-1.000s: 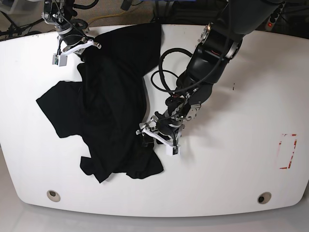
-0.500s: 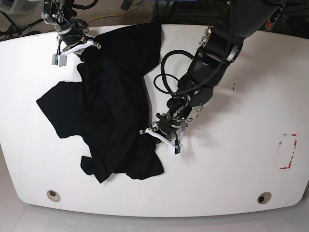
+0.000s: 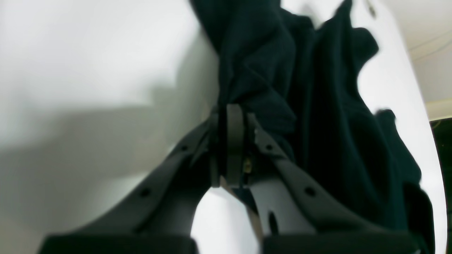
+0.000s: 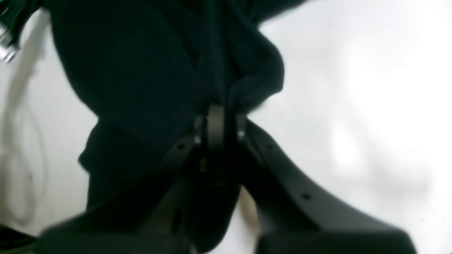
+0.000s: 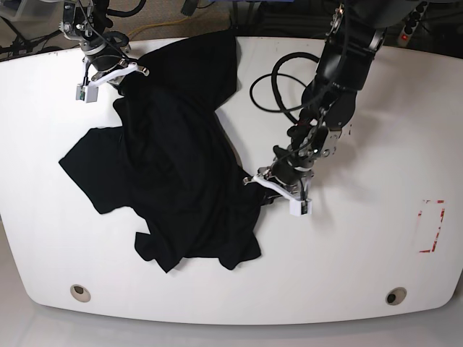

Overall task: Fold the T-shirt properly
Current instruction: 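Pinch the shirt middle with the left gripper and drag it outward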

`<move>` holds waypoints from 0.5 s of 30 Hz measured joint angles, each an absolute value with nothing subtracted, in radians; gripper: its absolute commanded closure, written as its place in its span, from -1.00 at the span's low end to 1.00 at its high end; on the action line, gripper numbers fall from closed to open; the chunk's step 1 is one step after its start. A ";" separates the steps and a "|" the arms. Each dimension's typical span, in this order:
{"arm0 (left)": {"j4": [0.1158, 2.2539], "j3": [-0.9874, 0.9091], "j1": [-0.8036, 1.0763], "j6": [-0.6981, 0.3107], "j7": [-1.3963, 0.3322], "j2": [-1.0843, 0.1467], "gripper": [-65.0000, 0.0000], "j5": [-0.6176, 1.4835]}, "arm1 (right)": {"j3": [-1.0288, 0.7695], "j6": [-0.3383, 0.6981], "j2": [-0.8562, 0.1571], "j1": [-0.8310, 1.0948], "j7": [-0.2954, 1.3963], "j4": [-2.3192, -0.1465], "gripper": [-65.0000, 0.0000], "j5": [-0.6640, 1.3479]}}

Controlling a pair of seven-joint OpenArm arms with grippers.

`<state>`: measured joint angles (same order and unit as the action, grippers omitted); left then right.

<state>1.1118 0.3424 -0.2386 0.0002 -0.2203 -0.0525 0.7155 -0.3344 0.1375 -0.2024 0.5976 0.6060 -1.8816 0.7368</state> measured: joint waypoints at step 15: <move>1.530 0.215 0.060 0.003 -0.365 -0.254 1.00 0.714 | -0.334 0.138 -0.205 0.598 0.606 -1.881 1.00 0.738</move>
